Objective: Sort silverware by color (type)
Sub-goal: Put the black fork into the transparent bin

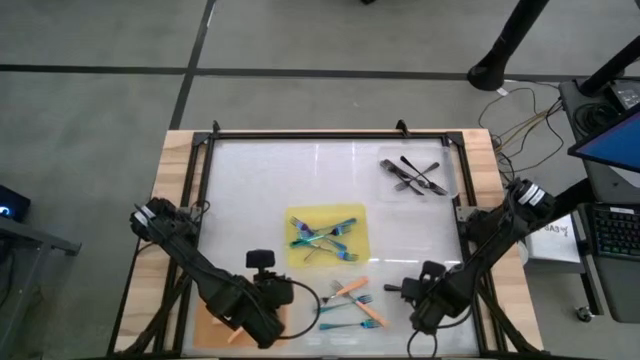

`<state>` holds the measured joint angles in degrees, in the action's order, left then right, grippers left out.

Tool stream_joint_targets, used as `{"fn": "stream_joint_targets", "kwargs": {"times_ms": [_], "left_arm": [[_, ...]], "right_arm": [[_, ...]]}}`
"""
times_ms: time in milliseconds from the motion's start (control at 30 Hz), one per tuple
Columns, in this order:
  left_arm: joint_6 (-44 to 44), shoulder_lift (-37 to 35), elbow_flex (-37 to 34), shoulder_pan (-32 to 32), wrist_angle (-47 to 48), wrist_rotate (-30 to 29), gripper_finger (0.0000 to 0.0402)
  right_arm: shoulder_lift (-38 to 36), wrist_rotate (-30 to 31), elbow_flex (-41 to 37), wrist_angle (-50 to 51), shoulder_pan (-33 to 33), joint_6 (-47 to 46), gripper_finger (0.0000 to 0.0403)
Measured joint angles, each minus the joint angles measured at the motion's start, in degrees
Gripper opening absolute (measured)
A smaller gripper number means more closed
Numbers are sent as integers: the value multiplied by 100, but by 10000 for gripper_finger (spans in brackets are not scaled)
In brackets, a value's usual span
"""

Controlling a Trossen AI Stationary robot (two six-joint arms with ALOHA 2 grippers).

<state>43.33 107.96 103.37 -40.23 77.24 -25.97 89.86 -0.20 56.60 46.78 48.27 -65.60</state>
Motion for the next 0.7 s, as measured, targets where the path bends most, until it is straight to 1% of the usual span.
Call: {"fn": "stream_joint_targets", "kwargs": {"times_ms": [200, 433, 600, 700], "left_arm": [[-45, 0, 0, 0, -622, -61, 50], [-68, 0, 0, 47, -1233, -205, 50], [-66, -4, 98, 140, -1327, -216, 50], [-68, -7, 213, 213, -1383, -476, 50]], "right_arm": [[34, 26, -3, 606, 0, 214, 84], [285, 172, -72, 594, -2, 584, 84], [541, 286, -51, 540, 2, 921, 84], [685, 442, -63, 545, 7, 1162, 84]]}}
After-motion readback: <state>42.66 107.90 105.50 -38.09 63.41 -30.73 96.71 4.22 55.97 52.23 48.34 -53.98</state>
